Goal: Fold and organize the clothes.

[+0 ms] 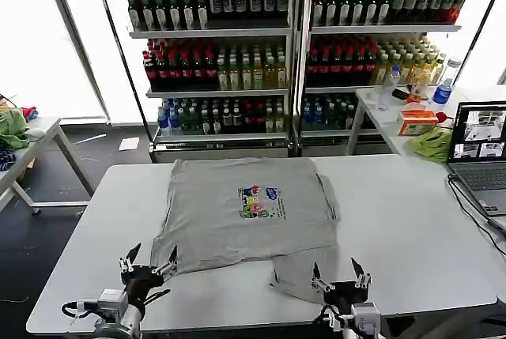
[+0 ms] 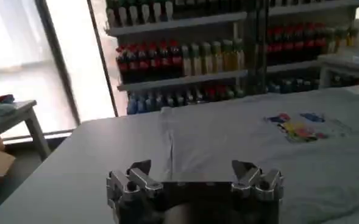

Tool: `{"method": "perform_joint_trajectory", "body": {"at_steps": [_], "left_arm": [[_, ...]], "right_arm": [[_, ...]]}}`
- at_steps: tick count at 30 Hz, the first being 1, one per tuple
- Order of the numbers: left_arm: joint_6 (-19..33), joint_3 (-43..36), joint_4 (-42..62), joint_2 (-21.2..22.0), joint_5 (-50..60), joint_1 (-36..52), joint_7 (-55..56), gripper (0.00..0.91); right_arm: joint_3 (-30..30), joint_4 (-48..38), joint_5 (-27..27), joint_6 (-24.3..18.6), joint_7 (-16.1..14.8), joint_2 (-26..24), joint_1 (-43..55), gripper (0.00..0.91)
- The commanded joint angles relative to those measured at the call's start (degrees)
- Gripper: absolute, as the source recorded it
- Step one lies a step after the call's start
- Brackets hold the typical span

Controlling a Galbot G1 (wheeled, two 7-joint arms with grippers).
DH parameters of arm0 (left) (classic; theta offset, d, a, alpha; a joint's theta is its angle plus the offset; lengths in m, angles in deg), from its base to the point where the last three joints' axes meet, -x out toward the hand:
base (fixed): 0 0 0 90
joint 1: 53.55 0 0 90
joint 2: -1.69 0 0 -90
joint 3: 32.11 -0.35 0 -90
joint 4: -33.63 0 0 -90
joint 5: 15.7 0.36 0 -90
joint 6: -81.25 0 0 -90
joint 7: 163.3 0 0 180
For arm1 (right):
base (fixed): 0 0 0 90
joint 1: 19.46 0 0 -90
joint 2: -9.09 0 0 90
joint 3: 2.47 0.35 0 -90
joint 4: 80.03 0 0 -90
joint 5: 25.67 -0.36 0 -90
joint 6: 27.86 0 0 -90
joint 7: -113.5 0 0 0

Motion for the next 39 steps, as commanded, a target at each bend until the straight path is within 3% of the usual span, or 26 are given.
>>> {"method": "perform_joint_trajectory", "body": {"at_steps": [1, 39], "left_arm": [[-0.83, -0.04, 2.11, -1.28, -2.53, -0.76, -0.02, 0.907], [0.29, -0.39, 6.38, -0.69, -5.45, -0.80, 0.09, 0.907]], "right_arm": [[-0.79, -0.23, -1.63, 0.21, 1.76, -0.04, -1.07, 0.907], [-2.08, -4.63, -1.25, -0.91, 1.57, 1.50, 0.06, 0.907]]}}
